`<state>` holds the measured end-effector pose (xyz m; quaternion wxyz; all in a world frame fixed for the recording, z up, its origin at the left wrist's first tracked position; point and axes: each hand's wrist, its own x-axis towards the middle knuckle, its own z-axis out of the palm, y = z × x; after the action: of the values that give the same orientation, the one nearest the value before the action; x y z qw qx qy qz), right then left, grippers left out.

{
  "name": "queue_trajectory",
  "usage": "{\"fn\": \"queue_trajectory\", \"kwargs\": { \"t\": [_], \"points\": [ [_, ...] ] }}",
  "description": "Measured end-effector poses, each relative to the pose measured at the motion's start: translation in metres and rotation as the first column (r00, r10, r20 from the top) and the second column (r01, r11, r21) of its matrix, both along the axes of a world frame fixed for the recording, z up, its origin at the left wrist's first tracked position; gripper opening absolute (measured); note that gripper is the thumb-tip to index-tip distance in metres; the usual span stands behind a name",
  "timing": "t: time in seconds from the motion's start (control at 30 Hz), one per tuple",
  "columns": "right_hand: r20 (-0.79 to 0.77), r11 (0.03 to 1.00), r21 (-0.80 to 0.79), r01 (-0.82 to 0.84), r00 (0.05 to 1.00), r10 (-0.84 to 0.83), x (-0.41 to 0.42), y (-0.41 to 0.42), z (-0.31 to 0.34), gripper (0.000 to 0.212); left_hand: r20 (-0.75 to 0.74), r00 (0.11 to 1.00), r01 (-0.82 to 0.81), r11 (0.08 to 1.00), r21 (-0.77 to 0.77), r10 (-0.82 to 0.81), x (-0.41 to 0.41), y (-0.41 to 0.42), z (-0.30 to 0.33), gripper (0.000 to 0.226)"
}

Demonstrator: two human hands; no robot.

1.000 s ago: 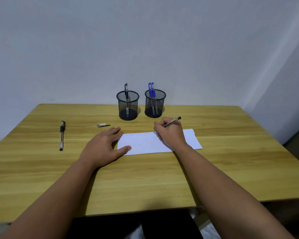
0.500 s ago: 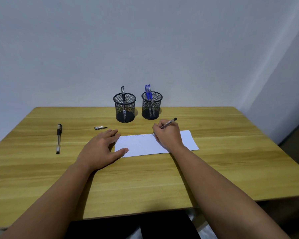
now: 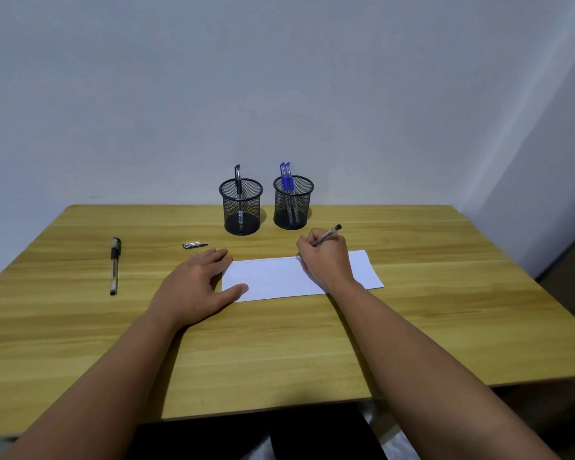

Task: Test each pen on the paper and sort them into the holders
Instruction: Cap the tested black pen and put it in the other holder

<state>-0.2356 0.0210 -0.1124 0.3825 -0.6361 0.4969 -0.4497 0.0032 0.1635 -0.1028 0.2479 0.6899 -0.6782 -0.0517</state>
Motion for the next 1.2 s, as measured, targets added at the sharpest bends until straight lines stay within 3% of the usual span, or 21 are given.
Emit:
{"fn": "queue_trajectory", "kwargs": {
  "t": [0.8,0.97,1.1,1.2],
  "points": [
    [-0.038,0.997,-0.05,0.062,0.997,-0.064,-0.001,0.009,0.009,0.046,0.005,1.0,0.011,1.0,0.014,-0.011,0.003,-0.002,-0.003,0.085],
    [0.147,0.986,0.086,0.14,0.977,-0.151,-0.004,0.006,0.014,0.036,0.015,1.0,0.006,1.0,0.027,-0.007,0.003,-0.002,-0.003,0.081],
    [0.312,0.976,0.217,0.019,0.946,-0.088,-0.007,0.004,0.028,0.041,0.014,1.0,0.005,1.0,0.019,-0.005,0.0,-0.001,0.0,0.076],
    [0.396,0.978,0.203,0.045,0.91,-0.124,-0.013,0.004,0.048,0.043,0.019,1.0,0.011,1.0,0.018,-0.012,0.0,0.0,0.002,0.077]
  ]
}}
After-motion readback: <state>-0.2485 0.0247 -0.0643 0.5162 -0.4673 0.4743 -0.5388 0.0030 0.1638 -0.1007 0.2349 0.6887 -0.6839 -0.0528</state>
